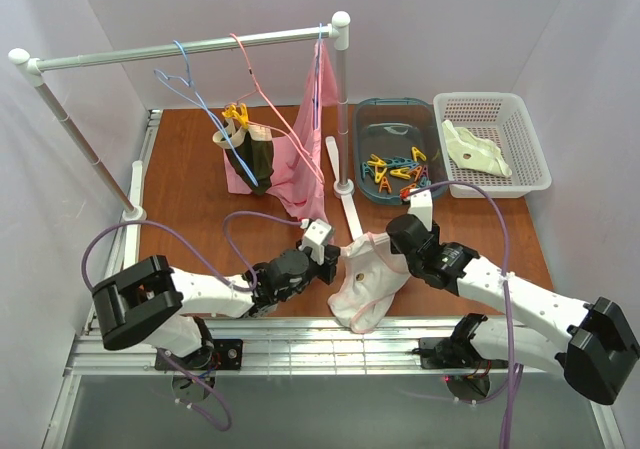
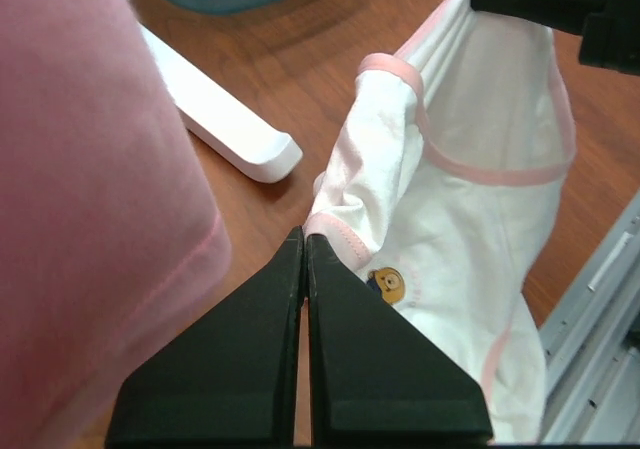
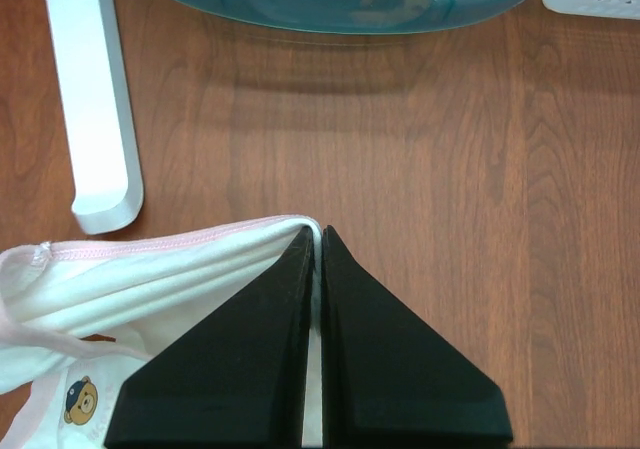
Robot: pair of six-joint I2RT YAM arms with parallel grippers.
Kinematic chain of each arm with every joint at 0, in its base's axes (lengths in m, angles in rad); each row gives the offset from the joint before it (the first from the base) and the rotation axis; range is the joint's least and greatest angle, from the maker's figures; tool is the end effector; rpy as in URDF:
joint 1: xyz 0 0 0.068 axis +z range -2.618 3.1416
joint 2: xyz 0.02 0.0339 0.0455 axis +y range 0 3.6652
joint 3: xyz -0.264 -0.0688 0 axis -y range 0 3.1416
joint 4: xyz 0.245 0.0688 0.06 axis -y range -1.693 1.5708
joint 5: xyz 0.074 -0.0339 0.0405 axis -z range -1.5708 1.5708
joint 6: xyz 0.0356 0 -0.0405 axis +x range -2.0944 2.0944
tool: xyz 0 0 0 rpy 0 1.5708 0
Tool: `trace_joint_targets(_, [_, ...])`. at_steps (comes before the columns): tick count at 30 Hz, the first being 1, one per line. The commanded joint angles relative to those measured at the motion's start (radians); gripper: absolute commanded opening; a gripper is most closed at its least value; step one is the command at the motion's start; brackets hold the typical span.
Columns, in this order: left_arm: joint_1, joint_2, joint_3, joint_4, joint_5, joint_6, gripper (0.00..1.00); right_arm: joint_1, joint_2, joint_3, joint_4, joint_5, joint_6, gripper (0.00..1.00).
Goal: Clip the underwear to the hanger
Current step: Flatten out the underwear at the center of the board.
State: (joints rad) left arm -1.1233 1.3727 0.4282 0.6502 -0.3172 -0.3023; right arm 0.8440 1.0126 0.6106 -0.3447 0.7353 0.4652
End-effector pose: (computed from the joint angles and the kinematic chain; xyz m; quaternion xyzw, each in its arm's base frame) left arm 0.1240 -0.2327 0.1777 0.2302 0.7647 -0.2888 0.5280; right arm 0.1526 0.1357 0.2286 -0.0196 0.8669 -0.0337 0.4970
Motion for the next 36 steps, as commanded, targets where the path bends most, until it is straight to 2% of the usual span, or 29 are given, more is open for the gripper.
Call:
trace_joint_targets(1, [0.04, 0.046, 0.041, 0.086, 0.02, 0.031, 0.0, -0.034, 0.015, -0.006, 0.052, 0.015, -0.016, 0.01])
trace_joint_targets(10, [0.1, 0.245, 0.23, 0.109, 0.101, 0.098, 0.0, -0.123, 0.069, -0.012, 0.076, -0.002, -0.043, 0.01])
trace_joint_targets(20, [0.161, 0.426, 0.342, 0.115, 0.122, 0.13, 0.02, -0.221, 0.127, -0.009, 0.127, -0.043, -0.079, 0.01])
trace_joint_targets(25, [0.175, 0.488, 0.389, 0.117, 0.153, 0.17, 0.24, -0.232, 0.156, -0.005, 0.131, -0.033, -0.076, 0.01])
trace_joint_targets(27, [0.177, 0.499, 0.412, 0.111, 0.153, 0.18, 0.37, -0.235, 0.153, -0.014, 0.128, -0.028, -0.071, 0.01])
trace_joint_targets(28, [0.175, 0.506, 0.42, 0.108, 0.15, 0.184, 0.48, -0.234, 0.141, -0.017, 0.125, -0.027, -0.066, 0.01])
trace_joint_targets(29, [0.175, 0.511, 0.425, 0.108, 0.147, 0.187, 0.53, -0.235, 0.132, -0.026, 0.125, -0.025, -0.068, 0.02])
trace_joint_targets(32, [0.177, 0.52, 0.432, 0.109, 0.133, 0.195, 0.63, -0.237, 0.093, -0.032, 0.113, -0.03, -0.071, 0.13])
trace_joint_targets(33, [0.177, 0.523, 0.437, 0.097, 0.119, 0.195, 0.67, -0.237, 0.084, -0.034, 0.105, -0.031, -0.069, 0.31])
trace_joint_targets(34, [0.177, 0.525, 0.44, 0.091, 0.103, 0.193, 0.77, -0.237, 0.067, -0.035, 0.089, -0.03, -0.069, 0.37])
trace_joint_targets(36, [0.178, 0.523, 0.432, 0.083, 0.049, 0.19, 0.85, -0.235, 0.051, -0.037, 0.069, -0.011, -0.066, 0.5])
